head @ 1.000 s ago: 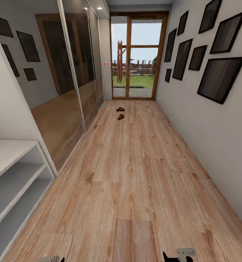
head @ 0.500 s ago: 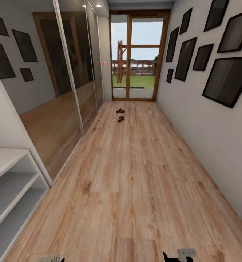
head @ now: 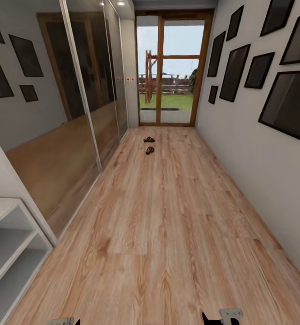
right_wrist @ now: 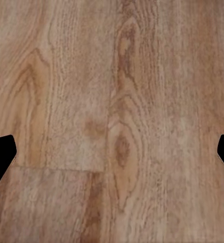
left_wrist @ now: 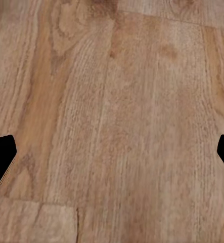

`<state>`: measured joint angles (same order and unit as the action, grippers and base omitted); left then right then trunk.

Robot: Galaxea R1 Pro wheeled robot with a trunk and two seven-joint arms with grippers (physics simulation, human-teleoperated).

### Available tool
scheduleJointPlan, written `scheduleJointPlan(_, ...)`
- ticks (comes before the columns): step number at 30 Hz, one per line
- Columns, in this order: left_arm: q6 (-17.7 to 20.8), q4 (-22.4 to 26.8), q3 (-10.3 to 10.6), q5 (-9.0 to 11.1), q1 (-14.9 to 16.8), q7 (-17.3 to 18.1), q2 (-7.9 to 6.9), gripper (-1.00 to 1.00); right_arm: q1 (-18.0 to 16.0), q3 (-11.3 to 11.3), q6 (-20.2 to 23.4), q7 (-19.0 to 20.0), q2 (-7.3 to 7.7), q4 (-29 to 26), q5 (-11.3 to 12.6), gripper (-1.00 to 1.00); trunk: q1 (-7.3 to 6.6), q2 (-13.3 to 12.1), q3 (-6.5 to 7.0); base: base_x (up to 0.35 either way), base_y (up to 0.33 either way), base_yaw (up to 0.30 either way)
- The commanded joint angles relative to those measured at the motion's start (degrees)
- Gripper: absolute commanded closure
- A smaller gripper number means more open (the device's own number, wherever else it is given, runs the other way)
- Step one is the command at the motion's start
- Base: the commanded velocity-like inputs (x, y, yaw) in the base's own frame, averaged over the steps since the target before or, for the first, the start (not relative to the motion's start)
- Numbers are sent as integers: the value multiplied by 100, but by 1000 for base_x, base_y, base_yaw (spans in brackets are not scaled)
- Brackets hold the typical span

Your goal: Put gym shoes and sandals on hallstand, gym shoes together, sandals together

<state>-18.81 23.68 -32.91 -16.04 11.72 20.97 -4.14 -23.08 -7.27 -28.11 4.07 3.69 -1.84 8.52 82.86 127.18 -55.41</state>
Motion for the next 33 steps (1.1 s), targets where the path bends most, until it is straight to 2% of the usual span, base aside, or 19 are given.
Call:
scheduleJointPlan(1, -25, -3, -49, -49, 6, 37, 5, -100, -4, -38, -19, 31, 2, 5, 62, -100, 3, 2, -5, 338, 0, 0)
scheduleJointPlan(9, -25, -3, -49, -49, 6, 47, 2, -100, -4, -38, -27, 24, 9, 7, 62, -100, 3, 2, 4, 338, 0, 0)
scheduleJointPlan(33, -27, -2, -49, -49, 6, 56, 1, -100, -4, -38, -27, 24, 6, 8, 62, -100, 3, 2, 152, 337, 0, -43)
